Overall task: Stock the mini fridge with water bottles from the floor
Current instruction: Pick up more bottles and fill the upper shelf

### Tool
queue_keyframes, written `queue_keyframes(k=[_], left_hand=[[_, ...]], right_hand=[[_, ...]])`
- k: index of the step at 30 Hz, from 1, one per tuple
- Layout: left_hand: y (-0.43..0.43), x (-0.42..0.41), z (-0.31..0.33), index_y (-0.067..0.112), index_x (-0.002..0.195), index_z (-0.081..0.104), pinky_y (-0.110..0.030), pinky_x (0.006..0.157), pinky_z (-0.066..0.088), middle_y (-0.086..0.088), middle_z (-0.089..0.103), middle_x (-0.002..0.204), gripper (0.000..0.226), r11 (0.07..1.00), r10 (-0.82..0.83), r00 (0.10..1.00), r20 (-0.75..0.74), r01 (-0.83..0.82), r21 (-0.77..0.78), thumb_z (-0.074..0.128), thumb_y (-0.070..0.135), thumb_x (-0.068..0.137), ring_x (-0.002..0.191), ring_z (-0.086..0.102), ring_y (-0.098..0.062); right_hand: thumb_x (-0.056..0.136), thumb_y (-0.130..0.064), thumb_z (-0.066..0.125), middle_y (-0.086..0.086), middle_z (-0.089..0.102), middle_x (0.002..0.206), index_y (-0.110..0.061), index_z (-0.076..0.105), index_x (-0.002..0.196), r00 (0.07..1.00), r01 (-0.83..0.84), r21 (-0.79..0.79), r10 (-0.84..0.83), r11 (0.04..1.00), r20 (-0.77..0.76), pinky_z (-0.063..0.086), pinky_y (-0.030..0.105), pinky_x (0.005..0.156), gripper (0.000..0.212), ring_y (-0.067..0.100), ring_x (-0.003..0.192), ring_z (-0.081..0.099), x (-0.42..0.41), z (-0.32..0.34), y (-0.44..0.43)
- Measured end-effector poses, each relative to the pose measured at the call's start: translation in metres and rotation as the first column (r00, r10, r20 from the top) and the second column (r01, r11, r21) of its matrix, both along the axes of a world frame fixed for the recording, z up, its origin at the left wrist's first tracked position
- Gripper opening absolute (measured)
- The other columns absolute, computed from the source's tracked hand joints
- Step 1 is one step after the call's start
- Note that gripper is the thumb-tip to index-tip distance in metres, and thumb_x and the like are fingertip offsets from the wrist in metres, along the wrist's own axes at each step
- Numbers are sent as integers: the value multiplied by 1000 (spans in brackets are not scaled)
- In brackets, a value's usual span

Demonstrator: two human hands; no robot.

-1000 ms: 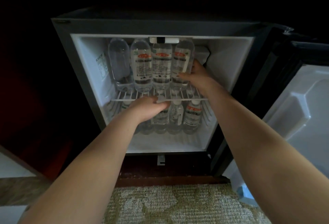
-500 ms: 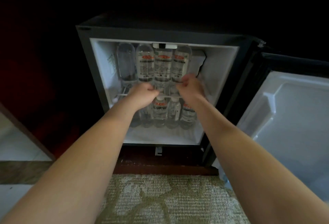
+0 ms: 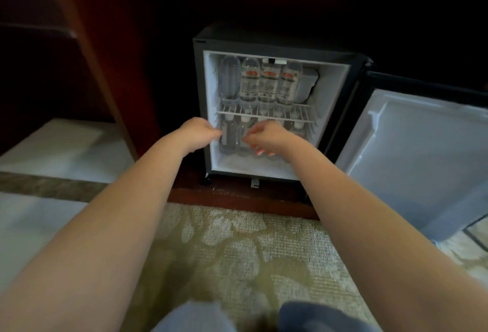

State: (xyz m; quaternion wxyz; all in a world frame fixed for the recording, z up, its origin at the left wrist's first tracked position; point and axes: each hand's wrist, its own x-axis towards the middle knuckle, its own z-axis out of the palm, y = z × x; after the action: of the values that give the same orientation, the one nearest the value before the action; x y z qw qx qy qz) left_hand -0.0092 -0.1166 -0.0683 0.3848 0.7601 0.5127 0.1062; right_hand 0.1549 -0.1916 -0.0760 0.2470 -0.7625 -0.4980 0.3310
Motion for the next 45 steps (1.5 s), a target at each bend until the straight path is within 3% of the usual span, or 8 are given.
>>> queue_keyframes(k=[3,7,11,18,25,32,39,45], left_hand=[[-22,-41,4,10,122,59,-36,84,44,-6,55,122,38,999,42,999,-34,-42,-21,50,36,96,112,53,-25],[-50,-98,-1,10,102,62,-34,76,45,-9,59,105,28,994,104,994,-40,-105,-16,51,35,95,93,55,-23],[-80,-151,-17,3,105,65,-31,75,42,-10,60,102,29,980,195,981,-9,-195,-36,55,28,95,95,57,-25],[-123,-245,-37,9,102,62,-30,69,42,-10,58,99,19,938,340,940,-34,-342,-58,52,23,94,89,53,-24],[-145,-354,-82,-1,113,61,-40,90,47,-19,60,110,35,828,549,831,-95,-556,-78,55,28,94,109,56,-35],[-178,-437,-137,-2,116,61,-41,95,45,-19,60,121,36,706,689,716,-111,-698,-121,59,25,91,112,56,-35],[-230,-497,-188,7,115,62,-31,80,41,-12,61,119,32,596,776,590,-223,-801,-45,56,27,91,104,56,-28],[-265,-545,-222,10,140,41,-47,109,30,-12,27,152,59,534,776,444,-448,-841,90,59,31,88,140,24,-31]], right_hand=[[94,-30,57,7,64,95,-6,60,114,999,-42,24,43,999,-11,46,31,69,31,18,79,61,-42,14,-23],[95,-32,57,6,66,98,-14,58,109,991,-122,21,123,992,-61,48,33,73,23,18,80,62,-101,19,-48],[94,-34,57,5,66,95,-16,58,107,974,-222,-13,221,975,-45,44,30,66,23,18,79,62,-158,11,-63],[93,-32,58,5,66,95,-12,61,108,923,-384,-58,383,921,-26,43,24,57,25,16,74,61,-253,-9,-72],[93,-30,60,5,64,99,-10,60,111,820,-571,-92,571,816,-28,45,24,56,27,15,78,60,-353,-35,-75],[92,-30,59,8,66,99,-11,59,107,748,-662,-167,660,731,-79,42,24,56,24,19,79,61,-429,-81,-83],[93,-29,58,7,65,106,-10,57,116,669,-729,-277,737,626,-95,40,23,54,30,18,83,61,-480,-118,-106],[92,-27,59,9,64,107,-8,60,115,632,-752,-305,771,585,-78,50,26,65,30,21,87,63,-503,-142,-120]])
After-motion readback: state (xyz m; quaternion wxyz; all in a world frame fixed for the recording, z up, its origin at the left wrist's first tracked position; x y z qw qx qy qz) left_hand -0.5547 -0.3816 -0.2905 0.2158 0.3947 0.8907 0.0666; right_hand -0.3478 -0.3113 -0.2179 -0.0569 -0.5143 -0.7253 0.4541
